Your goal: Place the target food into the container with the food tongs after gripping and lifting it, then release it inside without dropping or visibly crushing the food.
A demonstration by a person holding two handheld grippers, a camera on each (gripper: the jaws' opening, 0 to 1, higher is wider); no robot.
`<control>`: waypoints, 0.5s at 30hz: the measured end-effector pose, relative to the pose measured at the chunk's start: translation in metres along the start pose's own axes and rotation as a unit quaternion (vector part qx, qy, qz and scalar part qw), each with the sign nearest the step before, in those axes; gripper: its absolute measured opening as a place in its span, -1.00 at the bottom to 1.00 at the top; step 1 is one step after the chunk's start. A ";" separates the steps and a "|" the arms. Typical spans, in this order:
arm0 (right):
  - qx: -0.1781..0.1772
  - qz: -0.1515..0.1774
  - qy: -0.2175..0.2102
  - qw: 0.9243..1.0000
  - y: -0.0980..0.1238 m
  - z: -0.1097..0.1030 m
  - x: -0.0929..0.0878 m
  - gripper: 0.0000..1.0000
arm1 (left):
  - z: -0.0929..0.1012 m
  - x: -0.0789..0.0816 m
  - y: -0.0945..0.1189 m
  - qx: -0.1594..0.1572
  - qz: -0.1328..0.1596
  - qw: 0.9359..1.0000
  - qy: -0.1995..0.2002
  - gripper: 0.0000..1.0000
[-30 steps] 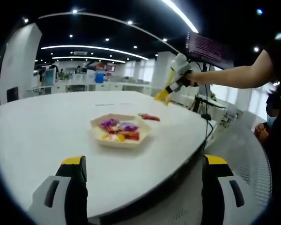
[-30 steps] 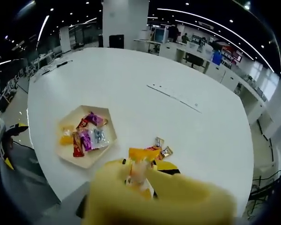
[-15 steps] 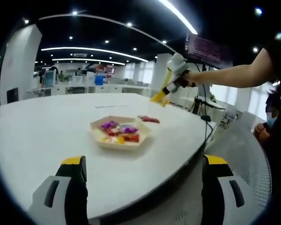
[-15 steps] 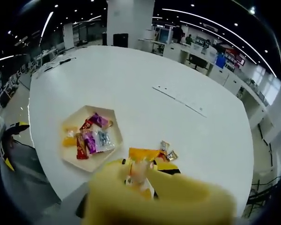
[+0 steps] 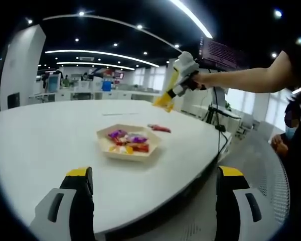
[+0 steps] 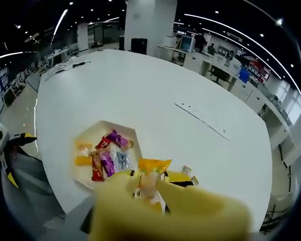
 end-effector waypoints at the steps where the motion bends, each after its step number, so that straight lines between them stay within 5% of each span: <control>1: 0.001 0.001 0.002 1.000 -0.001 -0.002 0.002 -0.57 | 0.000 0.000 0.000 -0.001 -0.001 1.000 -0.001 0.98; 15: 0.034 0.005 0.034 0.999 -0.024 -0.046 0.025 -0.56 | 0.000 0.000 0.000 0.000 -0.001 1.000 0.001 0.99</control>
Point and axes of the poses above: the point that each gripper's makers call its tool centre point, and the gripper's own axes: y roughly backward along the fingers, z roughly to its right, x roughly out of its top, the point moved 7 cm from there along y, roughly backward along the fingers, and after that the axes turned 13 degrees about -y, right-handed, at the moved point
